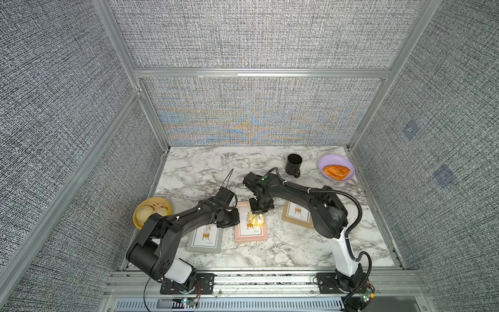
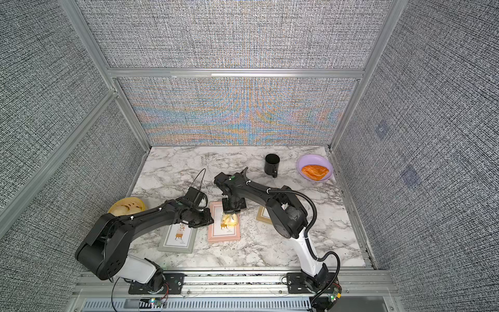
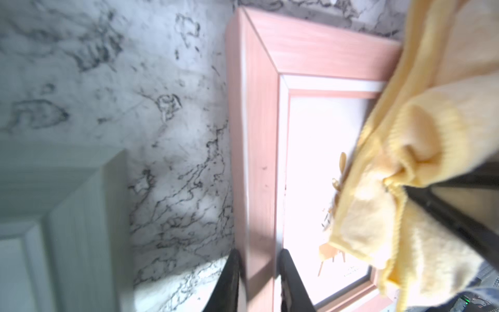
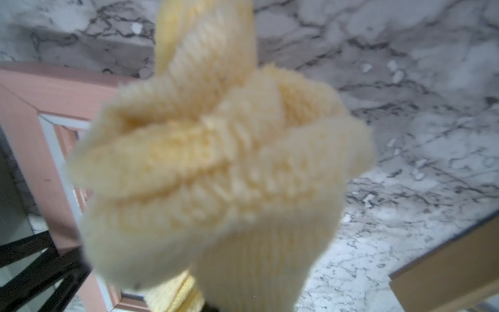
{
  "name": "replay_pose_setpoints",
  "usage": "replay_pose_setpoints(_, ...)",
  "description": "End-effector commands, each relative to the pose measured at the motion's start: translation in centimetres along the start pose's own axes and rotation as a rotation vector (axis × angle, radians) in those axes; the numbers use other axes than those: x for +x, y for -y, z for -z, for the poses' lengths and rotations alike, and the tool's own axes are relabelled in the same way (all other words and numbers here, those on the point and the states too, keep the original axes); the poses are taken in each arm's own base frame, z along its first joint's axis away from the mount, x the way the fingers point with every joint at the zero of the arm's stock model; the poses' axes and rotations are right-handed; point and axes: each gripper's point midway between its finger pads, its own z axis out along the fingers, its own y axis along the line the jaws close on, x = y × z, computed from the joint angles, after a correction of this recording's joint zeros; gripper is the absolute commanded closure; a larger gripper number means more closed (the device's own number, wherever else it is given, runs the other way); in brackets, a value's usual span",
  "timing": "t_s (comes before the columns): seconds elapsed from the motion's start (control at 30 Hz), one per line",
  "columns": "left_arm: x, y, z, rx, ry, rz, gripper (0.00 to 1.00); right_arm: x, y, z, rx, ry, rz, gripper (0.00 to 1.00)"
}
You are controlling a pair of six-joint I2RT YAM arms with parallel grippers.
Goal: Wipe the picture frame with a cloth
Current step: Wipe the dirt from the picture frame.
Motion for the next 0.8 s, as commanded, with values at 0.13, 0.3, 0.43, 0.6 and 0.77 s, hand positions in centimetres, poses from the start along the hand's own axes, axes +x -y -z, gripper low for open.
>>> replay_pose_setpoints(0.13, 0.8, -2.6, -0.1, -0.13, -0.024, 0.01, 1.0, 5.1, -1.4, -0.1, 0.002, -0.102, 0.064, 1.0)
replay_pose_setpoints(0.3, 1.1, -3.4, 0.5, -0.181, -0.036, 0.015, 1.0, 8.3, -4.6, -0.8, -0.053, -0.15, 0.093, 1.0)
replay_pose_setpoints(0.43, 1.2, -3.7, 1.7, -0.21, -0.025, 0.005, 1.0, 8.3, -5.1, 0.8, -0.07, -0.108, 0.089, 1.0)
replay_pose_setpoints(0.6, 0.1, -2.0, 2.8, -0.156, 0.003, -0.022, 1.0, 6.9, -4.1, 4.8, -0.116, -0.021, 0.057, 1.0)
replay_pose_setpoints(0.77, -0.4, -0.7, 3.3, -0.117, 0.009, -0.023, 0.81, 6.0, -2.3, 7.5, -0.159, 0.035, 0.006, 1.0)
